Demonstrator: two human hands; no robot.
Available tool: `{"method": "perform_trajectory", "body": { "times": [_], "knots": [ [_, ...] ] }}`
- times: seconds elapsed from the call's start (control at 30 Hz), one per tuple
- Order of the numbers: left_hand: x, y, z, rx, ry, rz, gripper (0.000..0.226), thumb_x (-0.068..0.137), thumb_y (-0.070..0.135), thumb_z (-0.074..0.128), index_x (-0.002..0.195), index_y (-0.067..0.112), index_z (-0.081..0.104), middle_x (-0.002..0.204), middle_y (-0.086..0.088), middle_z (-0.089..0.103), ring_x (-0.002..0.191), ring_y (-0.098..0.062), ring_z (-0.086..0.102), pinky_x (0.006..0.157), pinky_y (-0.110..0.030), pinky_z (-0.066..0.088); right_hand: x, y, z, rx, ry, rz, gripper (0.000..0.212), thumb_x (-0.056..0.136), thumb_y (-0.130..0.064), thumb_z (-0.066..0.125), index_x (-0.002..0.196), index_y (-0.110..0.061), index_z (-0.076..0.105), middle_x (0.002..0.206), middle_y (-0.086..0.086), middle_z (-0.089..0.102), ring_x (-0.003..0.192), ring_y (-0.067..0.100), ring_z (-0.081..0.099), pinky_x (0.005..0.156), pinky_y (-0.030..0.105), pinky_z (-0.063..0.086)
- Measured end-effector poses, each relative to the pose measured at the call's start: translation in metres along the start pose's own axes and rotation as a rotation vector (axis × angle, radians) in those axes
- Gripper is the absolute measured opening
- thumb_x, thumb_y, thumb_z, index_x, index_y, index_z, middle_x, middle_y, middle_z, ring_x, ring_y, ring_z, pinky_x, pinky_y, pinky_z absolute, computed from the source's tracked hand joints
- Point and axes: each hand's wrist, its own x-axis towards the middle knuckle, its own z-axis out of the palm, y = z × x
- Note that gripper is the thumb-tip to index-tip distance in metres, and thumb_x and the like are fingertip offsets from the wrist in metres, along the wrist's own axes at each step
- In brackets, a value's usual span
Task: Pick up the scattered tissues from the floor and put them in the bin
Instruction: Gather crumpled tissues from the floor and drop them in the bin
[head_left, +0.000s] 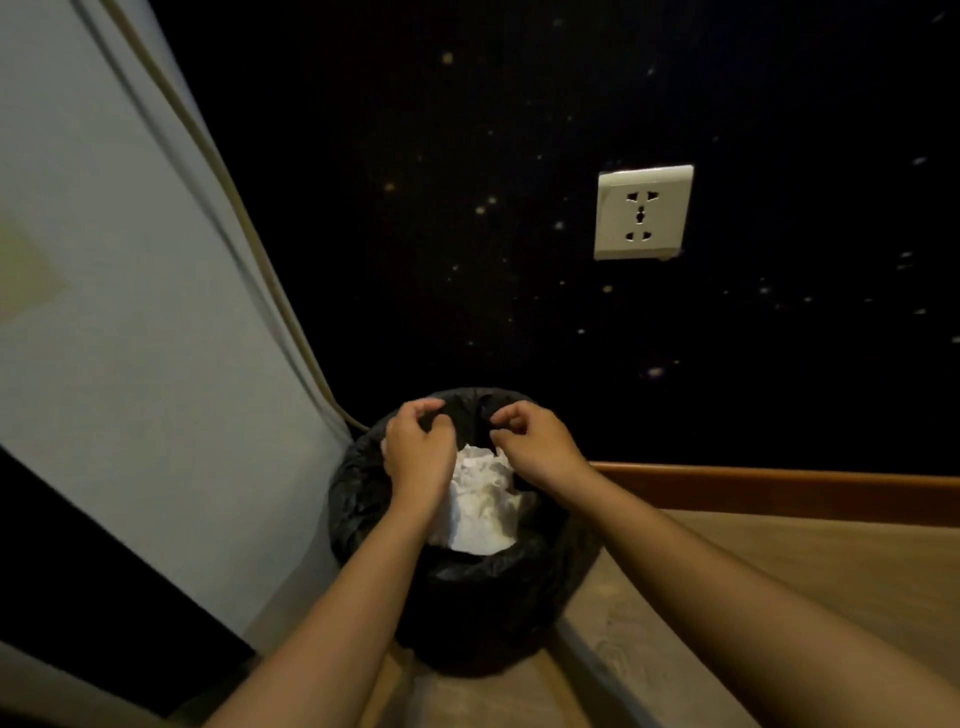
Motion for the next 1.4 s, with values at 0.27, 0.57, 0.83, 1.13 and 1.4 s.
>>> {"method": "perform_trajectory", "body": {
  "times": [0.27,0.57,0.83,1.13,1.4],
  "knots": [
    [-0.043,0.046,0.070,-0.104,-0.267,0.155,0.018,0.089,0.006,0.057,0.101,0.019,0.062,0.092,0.008,0.062,0.089,-0.009,0.060,0.077,-0.021,0.047,-0.023,0.021,-0.107,0.024,0.074,-0.062,0.017,0.094,-0.012,0.058,0.086,-0.026,0.062,0.092,0.004,0.071,0.078,0.008,0.066,0.065,0.022,0.052],
    [-0.187,0.099,0.196,-0.102,-0.764,0.236,0.008,0.090,0.017,0.060,0.095,0.023,0.059,0.087,0.006,0.062,0.080,-0.013,0.062,0.068,-0.023,0.050,-0.156,0.070,-0.279,-0.415,0.359,-0.007,0.018,0.094,-0.023,0.059,0.079,-0.016,0.066,0.056,-0.007,0.058,0.048,0.002,0.052,0.054,0.028,0.046],
    [-0.380,0.129,0.258,-0.003,-1.362,0.635,0.013,0.084,0.019,0.065,0.095,0.012,0.063,0.074,0.004,0.060,0.068,-0.012,0.057,0.071,-0.033,0.053,-0.370,0.121,-0.390,-0.569,0.593,0.265,0.039,0.096,-0.033,0.055,0.060,-0.020,0.061,0.053,-0.002,0.060,0.050,0.013,0.057,0.052,0.027,0.042],
    [-0.540,0.110,0.276,0.244,-1.886,1.069,0.009,0.084,0.017,0.065,0.078,0.016,0.058,0.071,0.001,0.060,0.064,-0.010,0.055,0.064,-0.028,0.045,-0.570,0.207,-0.383,-0.248,0.881,0.551,0.022,0.096,-0.022,0.058,0.079,-0.010,0.068,0.060,-0.009,0.065,0.058,0.001,0.061,0.060,0.019,0.051],
    [-0.631,-0.008,0.295,0.408,-1.917,1.198,0.034,0.083,0.035,0.068,0.113,0.023,0.061,0.134,-0.005,0.054,0.131,-0.024,0.044,0.108,-0.039,0.036,-0.667,0.310,-0.268,-0.257,1.230,0.864,0.012,0.089,-0.024,0.064,0.077,-0.022,0.062,0.081,0.001,0.065,0.081,0.010,0.061,0.074,0.031,0.047]
  ]
}}
